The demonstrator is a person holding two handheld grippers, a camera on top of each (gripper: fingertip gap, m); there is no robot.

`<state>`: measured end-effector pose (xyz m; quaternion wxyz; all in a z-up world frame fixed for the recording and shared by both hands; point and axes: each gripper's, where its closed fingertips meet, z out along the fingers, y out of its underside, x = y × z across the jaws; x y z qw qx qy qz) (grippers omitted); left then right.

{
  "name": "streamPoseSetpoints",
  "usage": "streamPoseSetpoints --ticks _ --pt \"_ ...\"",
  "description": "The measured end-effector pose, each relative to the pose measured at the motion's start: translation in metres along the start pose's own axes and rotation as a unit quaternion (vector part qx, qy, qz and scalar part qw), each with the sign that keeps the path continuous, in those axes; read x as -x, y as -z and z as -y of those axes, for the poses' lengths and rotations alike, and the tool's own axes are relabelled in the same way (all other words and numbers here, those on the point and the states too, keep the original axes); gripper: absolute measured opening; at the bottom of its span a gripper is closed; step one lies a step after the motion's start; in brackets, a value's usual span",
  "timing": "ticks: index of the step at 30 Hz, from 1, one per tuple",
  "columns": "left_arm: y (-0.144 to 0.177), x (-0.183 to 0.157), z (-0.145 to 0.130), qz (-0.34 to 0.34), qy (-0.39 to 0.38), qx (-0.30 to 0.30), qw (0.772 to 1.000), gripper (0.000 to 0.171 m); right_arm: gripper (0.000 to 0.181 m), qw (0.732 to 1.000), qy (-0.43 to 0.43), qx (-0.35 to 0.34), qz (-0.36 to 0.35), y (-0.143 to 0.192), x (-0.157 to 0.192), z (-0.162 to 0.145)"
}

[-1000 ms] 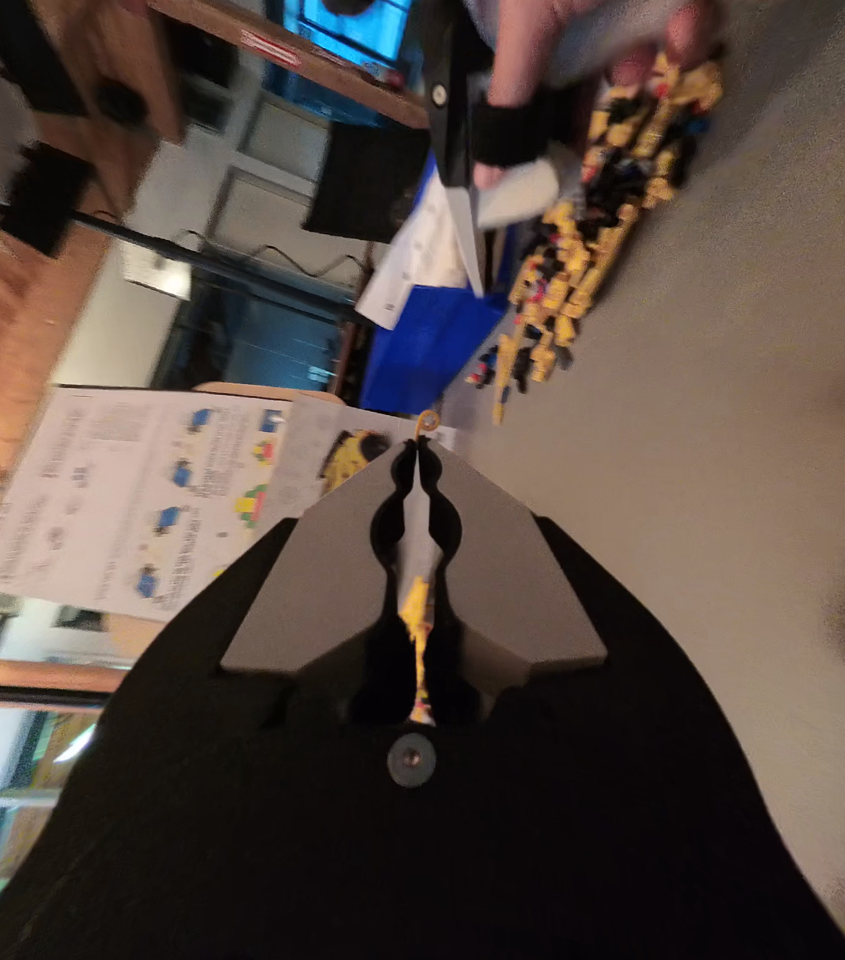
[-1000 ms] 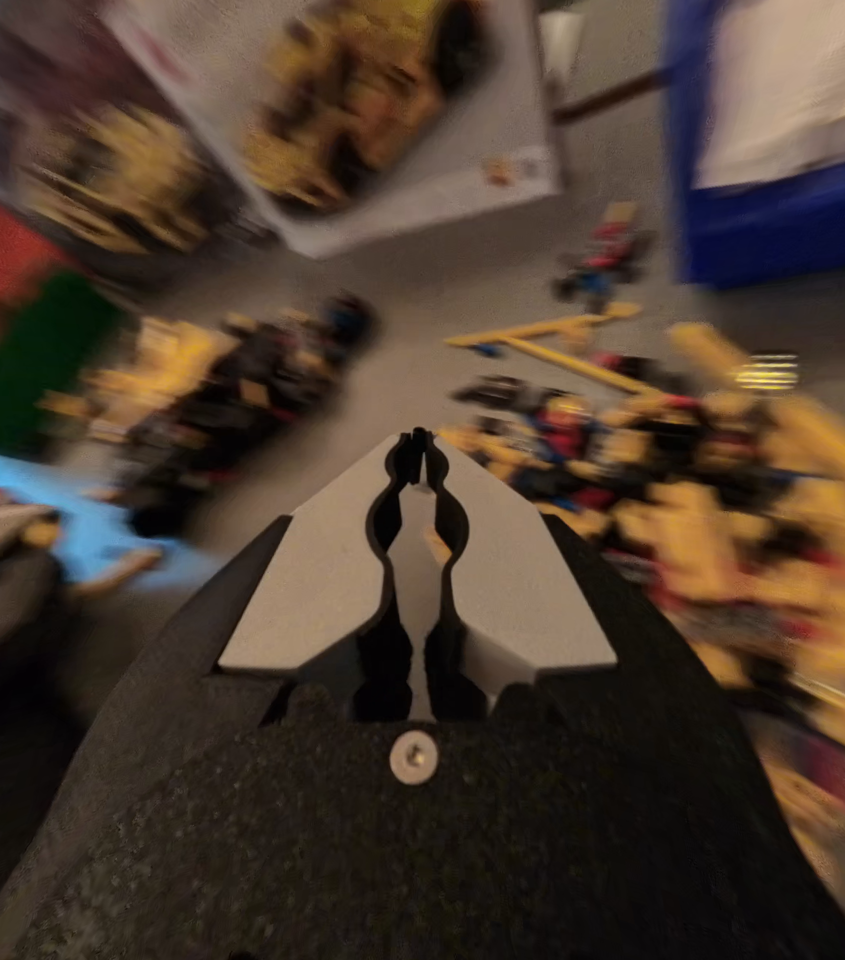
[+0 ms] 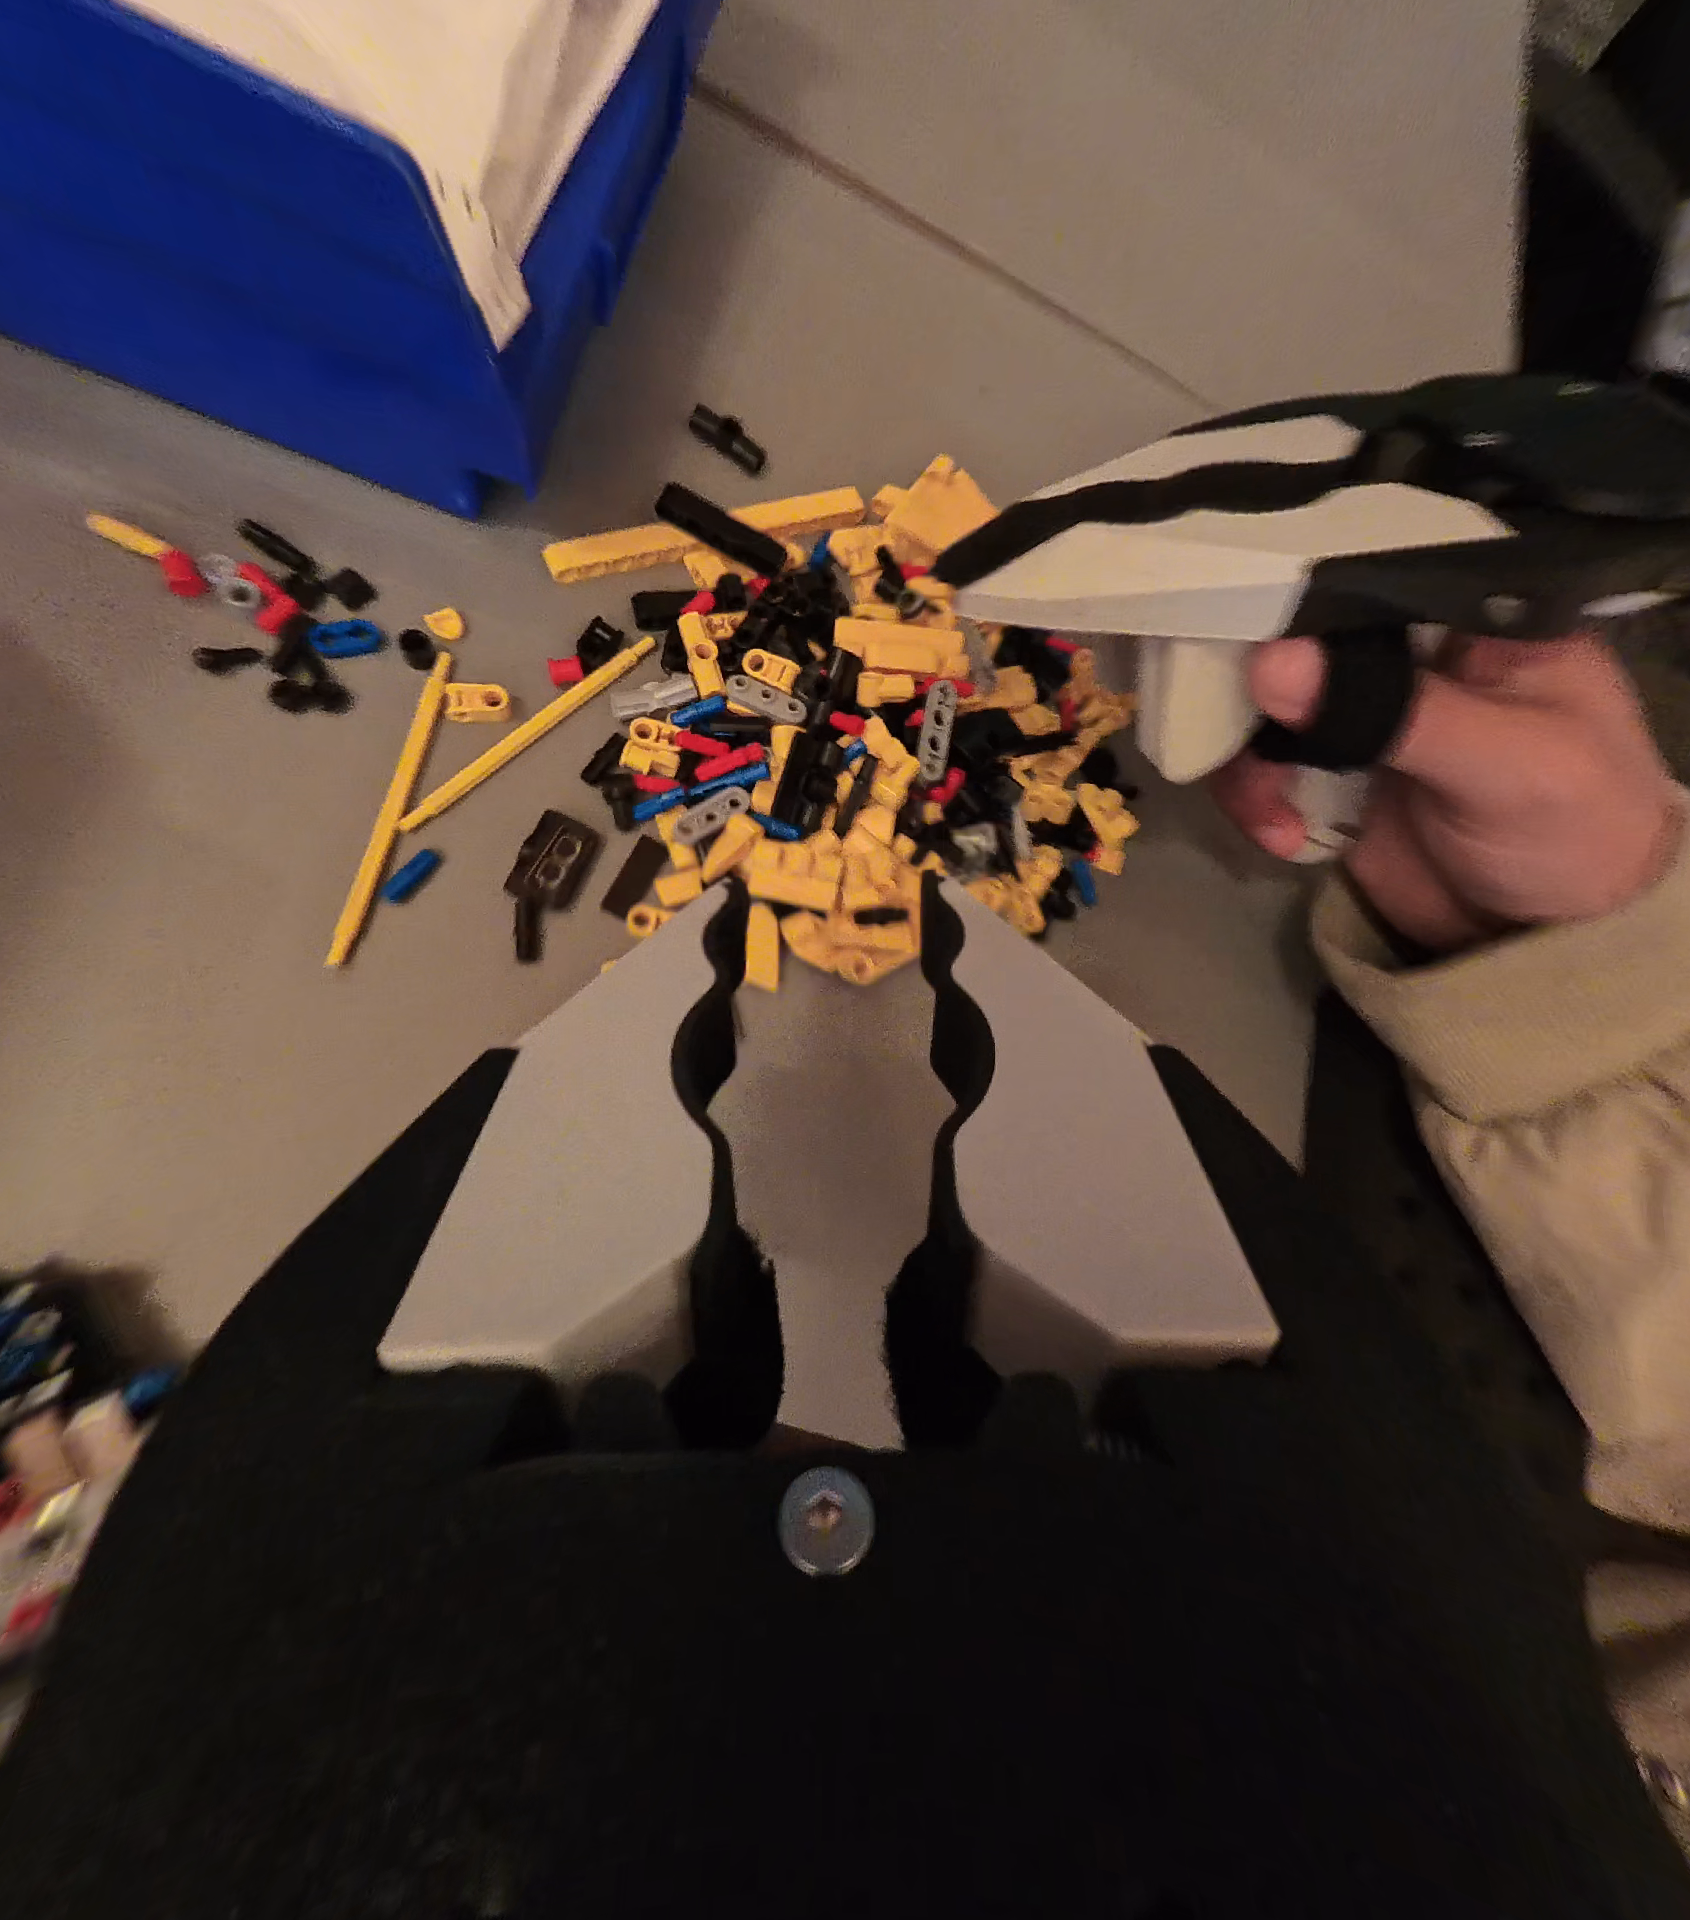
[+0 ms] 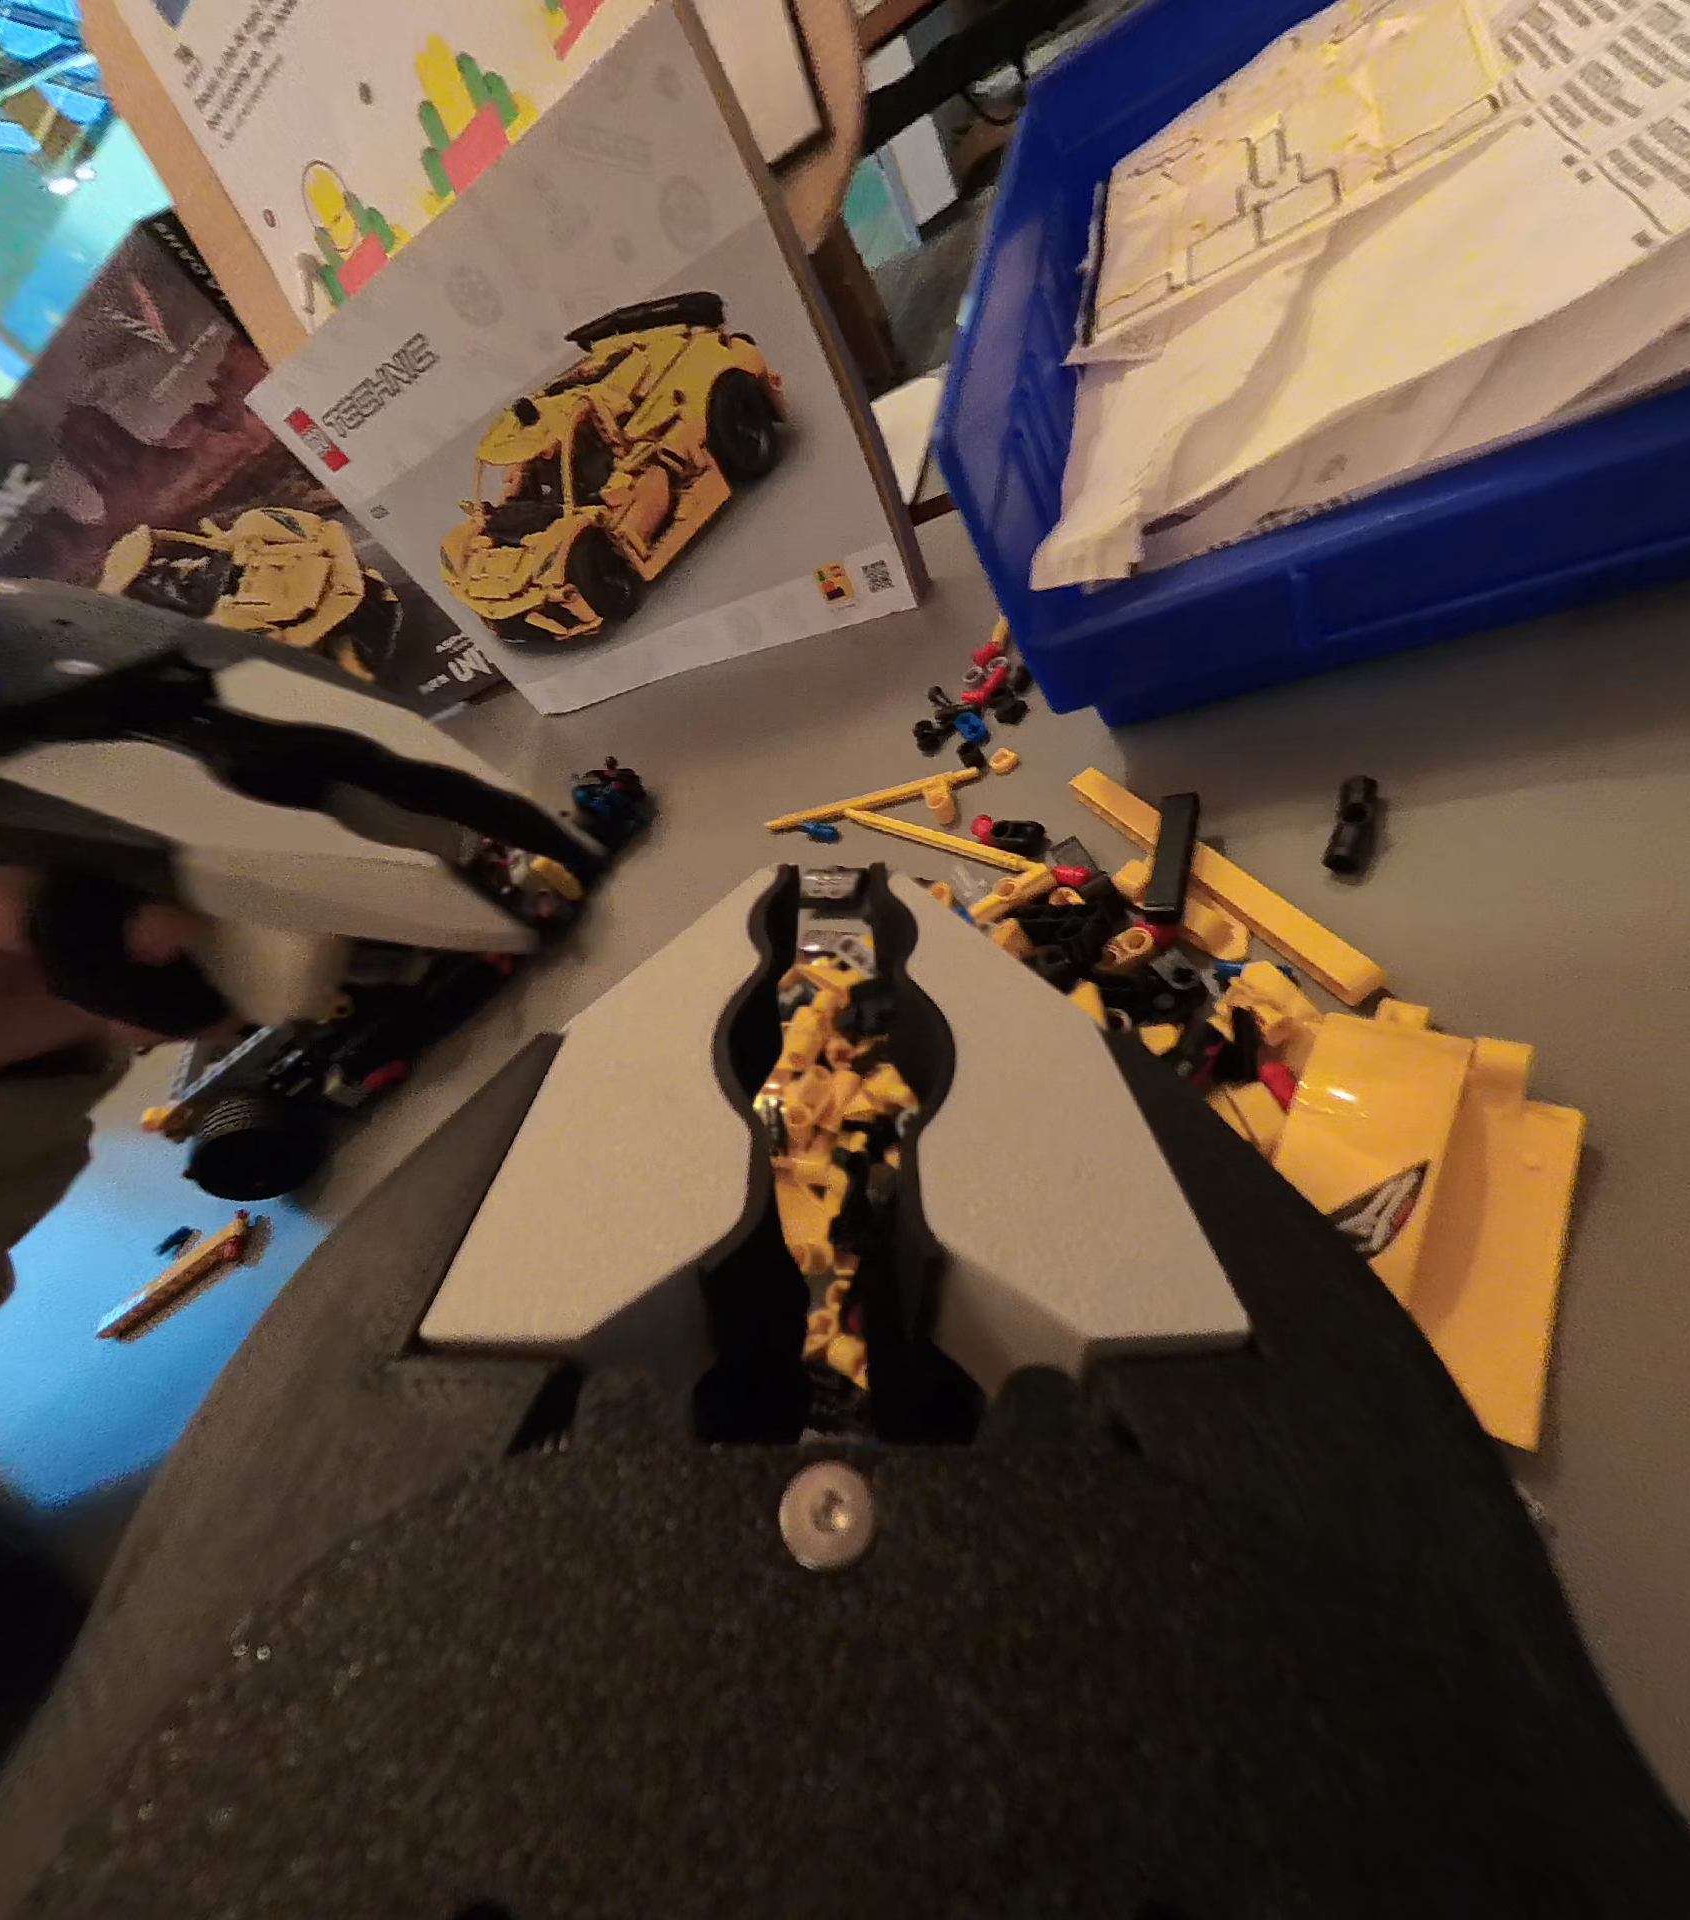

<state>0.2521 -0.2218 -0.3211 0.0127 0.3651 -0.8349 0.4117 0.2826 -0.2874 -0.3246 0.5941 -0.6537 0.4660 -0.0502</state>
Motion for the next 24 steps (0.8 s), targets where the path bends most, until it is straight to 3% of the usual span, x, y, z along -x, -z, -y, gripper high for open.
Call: streamPoseSetpoints --ticks 4,8,9,10,11,13,17,22,24 --pt "0.113 -0.008 -0.029 0.042 -0.048 -0.063 0.996 0.032 0.013 0.994 0.055 -0.027 0.087 0.000 0.043 0.011" --pt "0.210 0.023 -0.125 0.203 -0.016 -0.061 0.977 0.031 0.012 0.968 0.126 -0.006 0.215 -0.005 0.120 -0.002" --pt "0.216 0.020 -0.156 0.205 0.007 -0.048 0.977 0.031 0.000 0.957 0.117 0.042 0.262 -0.004 0.144 -0.018" --pt "0.214 0.013 -0.187 0.194 0.027 -0.028 0.980 0.031 0.000 0.931 0.118 0.107 0.329 0.000 0.171 -0.040" --pt "0.210 0.008 -0.214 0.193 0.039 -0.006 0.980 0.031 0.004 0.906 0.126 0.164 0.368 0.001 0.191 -0.061" --pt "0.201 0.006 -0.245 0.220 0.041 0.001 0.975 0.031 0.019 0.882 0.171 0.210 0.386 -0.006 0.216 -0.091" --pt "0.174 0.001 -0.258 0.227 0.037 -0.001 0.973 0.031 0.021 0.869 0.177 0.230 0.400 -0.026 0.263 -0.121" --pt "0.148 0.005 -0.263 0.246 -0.007 0.046 0.968 0.031 0.024 0.882 0.237 0.230 0.336 -0.056 0.271 -0.152" --pt "0.141 0.002 -0.259 0.234 -0.012 0.039 0.971 0.021 0.027 0.879 0.234 0.246 0.333 -0.058 0.270 -0.161"
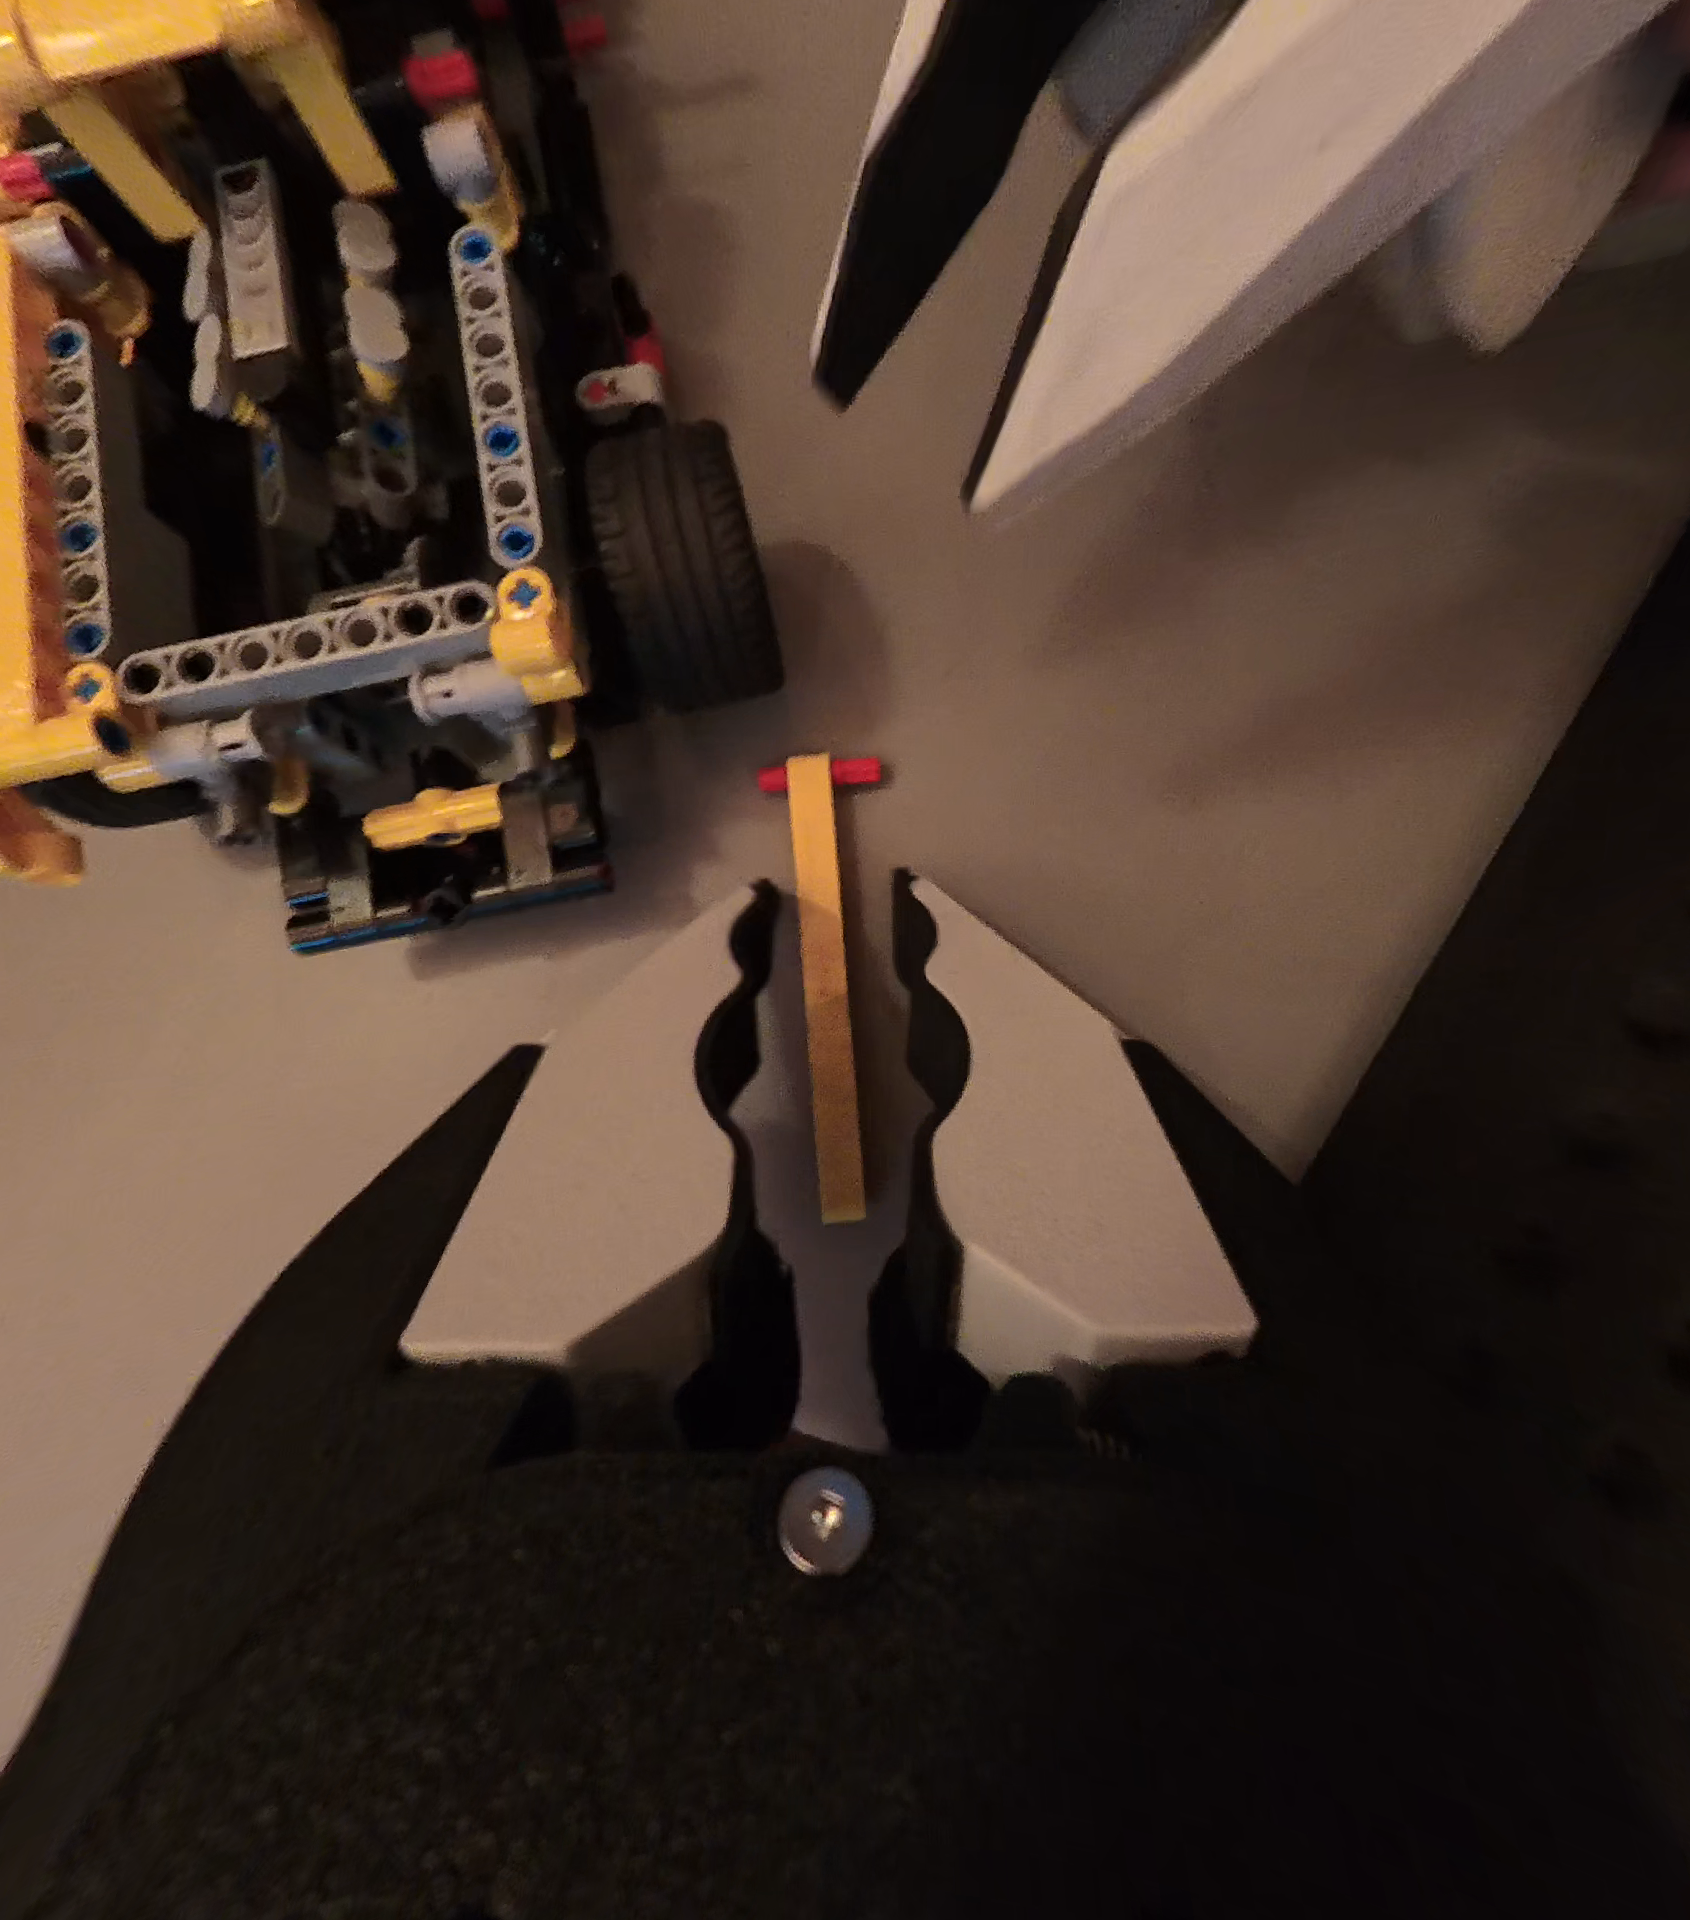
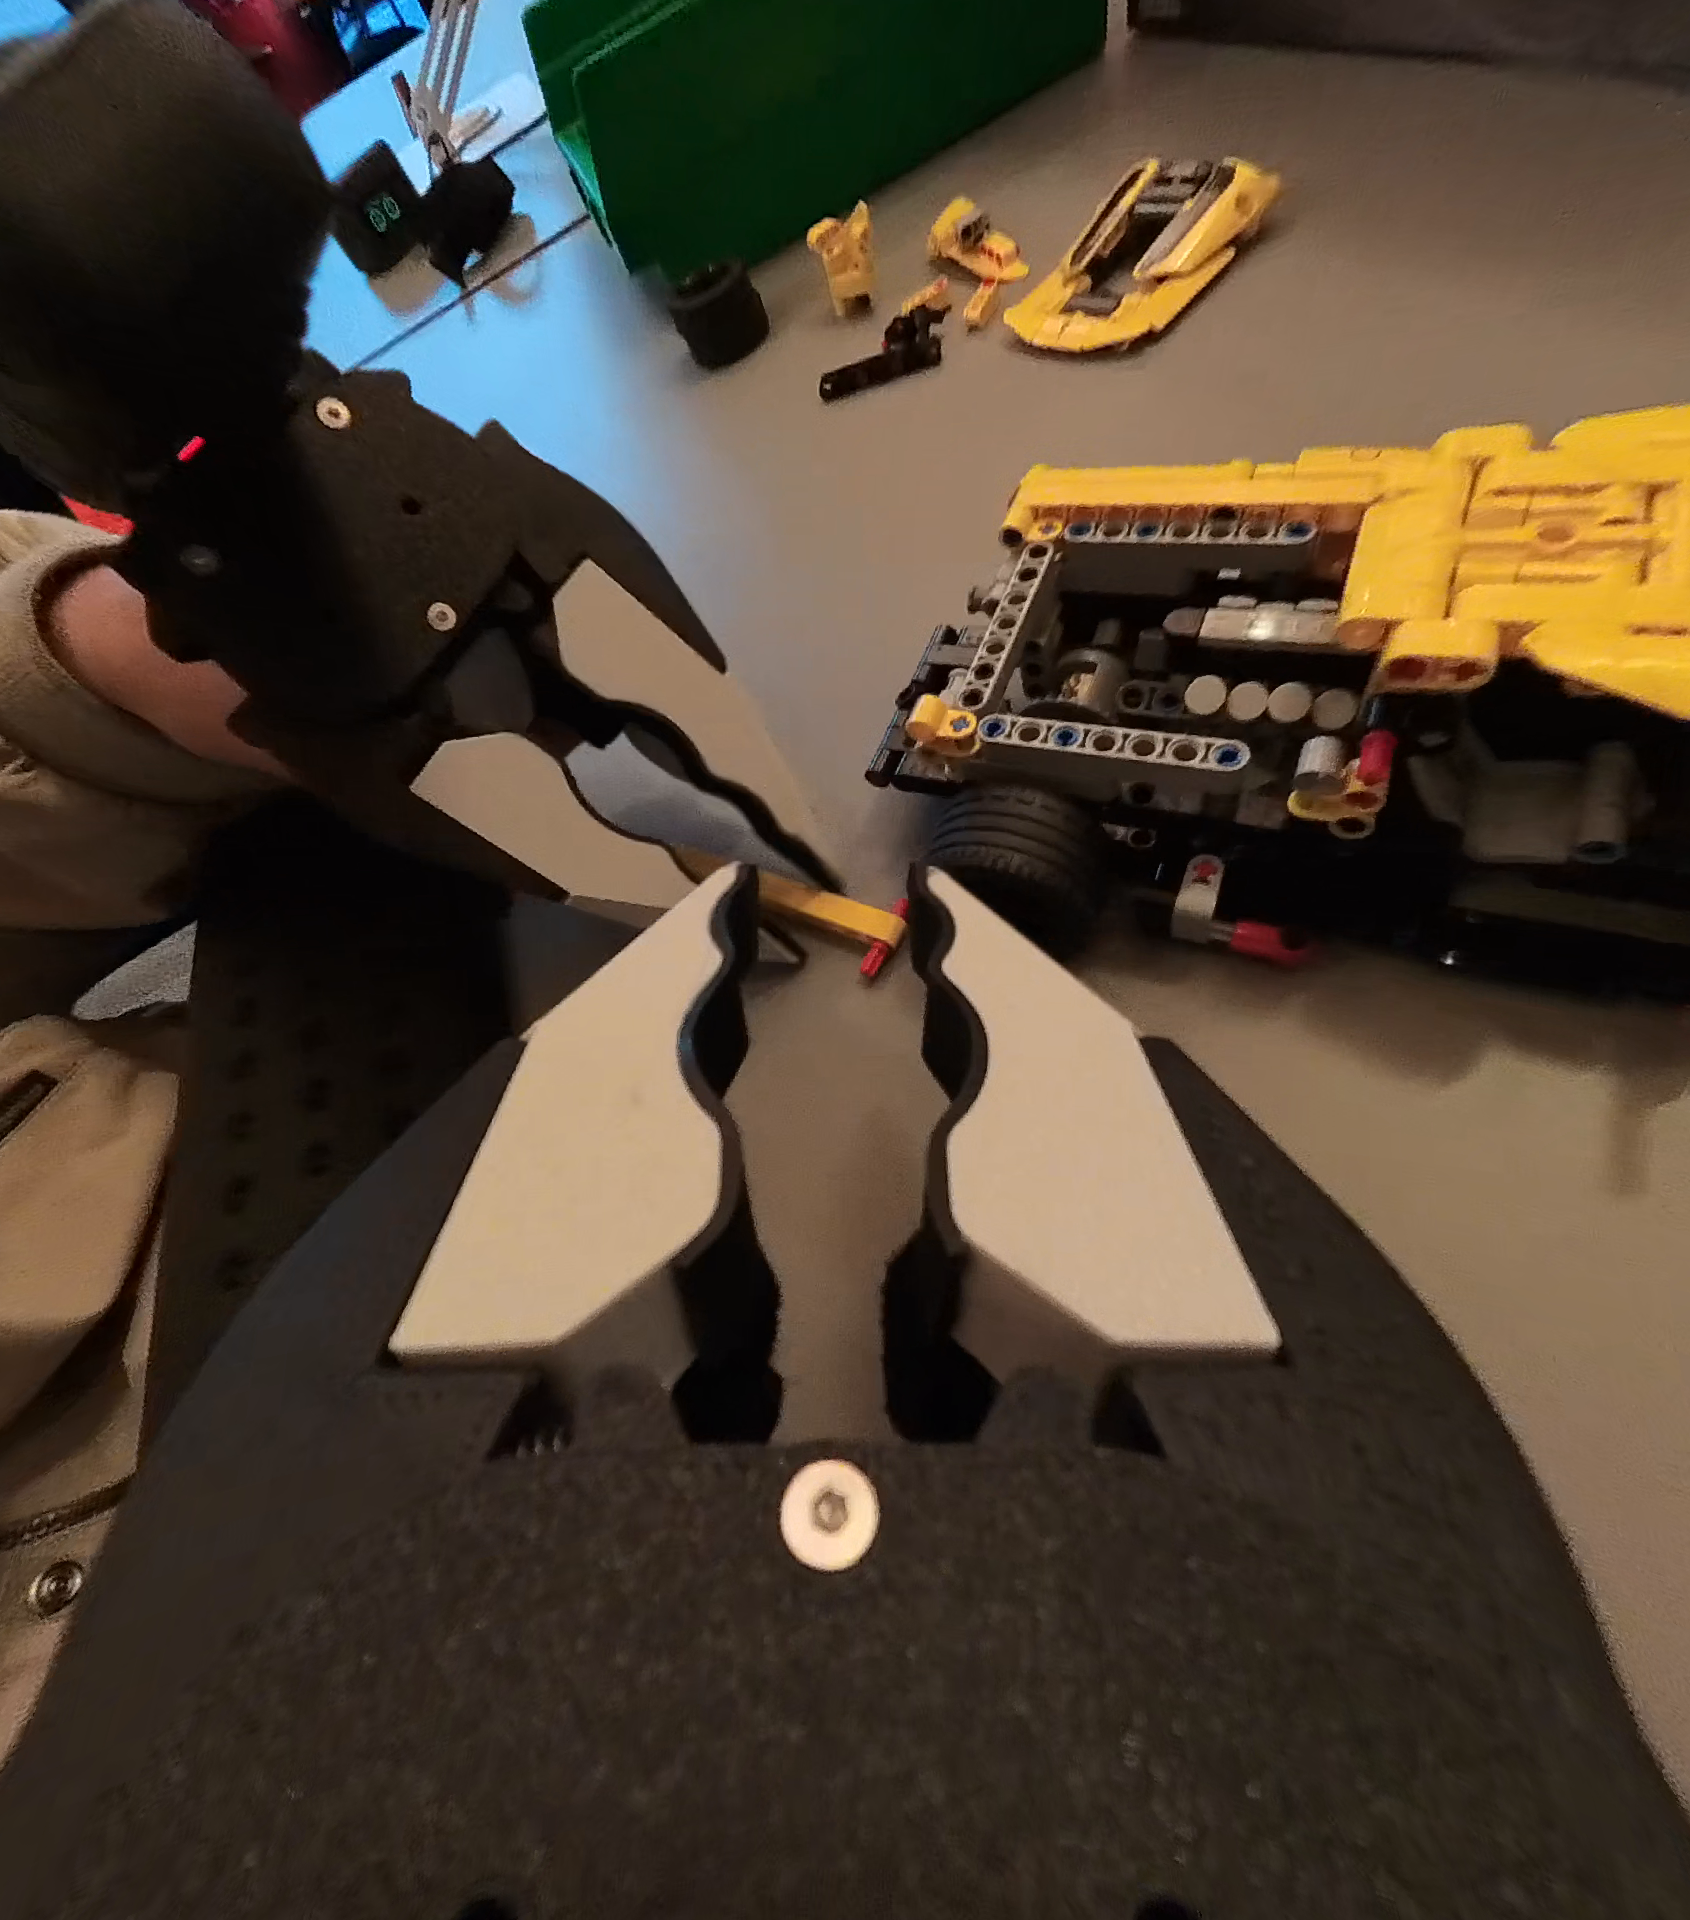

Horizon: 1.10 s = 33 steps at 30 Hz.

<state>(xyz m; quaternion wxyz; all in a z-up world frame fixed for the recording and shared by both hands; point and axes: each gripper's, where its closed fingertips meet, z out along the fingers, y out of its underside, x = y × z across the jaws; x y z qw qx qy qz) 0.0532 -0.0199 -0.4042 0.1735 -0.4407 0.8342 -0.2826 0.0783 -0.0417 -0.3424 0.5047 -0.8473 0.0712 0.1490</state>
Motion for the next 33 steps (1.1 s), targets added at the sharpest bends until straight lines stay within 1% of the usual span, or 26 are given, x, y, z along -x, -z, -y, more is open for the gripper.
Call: streamPoseSetpoints --ticks 1,3,4,5,6,8,10,13,15,18,20,23,27,29,31,33 --pt "-0.001 -0.003 0.001 -0.006 -0.005 -0.001 1.000 0.008 0.029 1.000 0.000 0.005 0.001 -0.002 0.000 -0.003" --pt "-0.002 0.002 0.002 0.011 -0.021 0.004 1.000 0.007 0.029 1.000 0.015 0.012 -0.001 -0.001 -0.001 -0.008" --pt "0.000 0.009 0.003 0.040 -0.036 0.000 0.999 0.007 0.028 1.000 0.021 0.005 -0.008 0.002 -0.004 -0.007" --pt "0.004 0.018 0.009 0.074 -0.054 -0.021 0.996 0.006 0.027 1.000 0.026 -0.006 -0.007 0.005 -0.005 -0.006" --pt "0.010 0.019 0.018 0.090 -0.077 -0.051 0.992 0.006 0.027 1.000 0.017 -0.016 -0.001 0.008 -0.005 -0.005" --pt "0.022 0.018 0.034 0.121 -0.116 -0.113 0.979 0.006 0.027 0.999 -0.023 -0.032 0.029 0.011 -0.001 -0.001" --pt "0.033 0.008 0.050 0.127 -0.150 -0.179 0.964 0.006 0.027 0.995 -0.062 -0.031 0.065 0.008 0.007 0.000" --pt "0.046 -0.002 0.062 0.144 -0.200 -0.221 0.944 0.006 0.025 0.988 -0.100 -0.013 0.116 0.001 0.021 -0.003" --pt "0.048 -0.005 0.064 0.151 -0.223 -0.230 0.935 0.006 0.015 0.985 -0.103 -0.022 0.134 0.003 0.026 0.001" --pt "0.051 -0.009 0.065 0.160 -0.246 -0.238 0.926 0.006 0.013 0.984 -0.104 -0.038 0.139 0.007 0.026 0.006" --pt "0.053 -0.010 0.066 0.164 -0.251 -0.243 0.923 0.006 0.004 0.984 -0.103 -0.038 0.140 0.007 0.027 0.006" --pt "0.053 -0.010 0.066 0.178 -0.269 -0.241 0.915 0.006 0.002 0.985 -0.099 -0.039 0.139 0.007 0.028 0.007" --pt "0.057 -0.012 0.067 0.163 -0.252 -0.254 0.920 0.006 0.003 0.980 -0.114 -0.047 0.156 0.009 0.030 0.009" --pt "0.056 -0.012 0.066 0.127 -0.213 -0.256 0.934 0.006 0.006 0.982 -0.106 -0.046 0.151 0.007 0.030 0.008" --pt "0.056 -0.014 0.065 0.085 -0.177 -0.263 0.945 0.006 0.020 0.991 -0.060 -0.036 0.115 0.004 0.024 0.003" --pt "0.061 -0.015 0.066 0.037 -0.129 -0.283 0.950 0.006 0.024 0.994 0.012 -0.040 0.101 0.007 0.026 0.002"
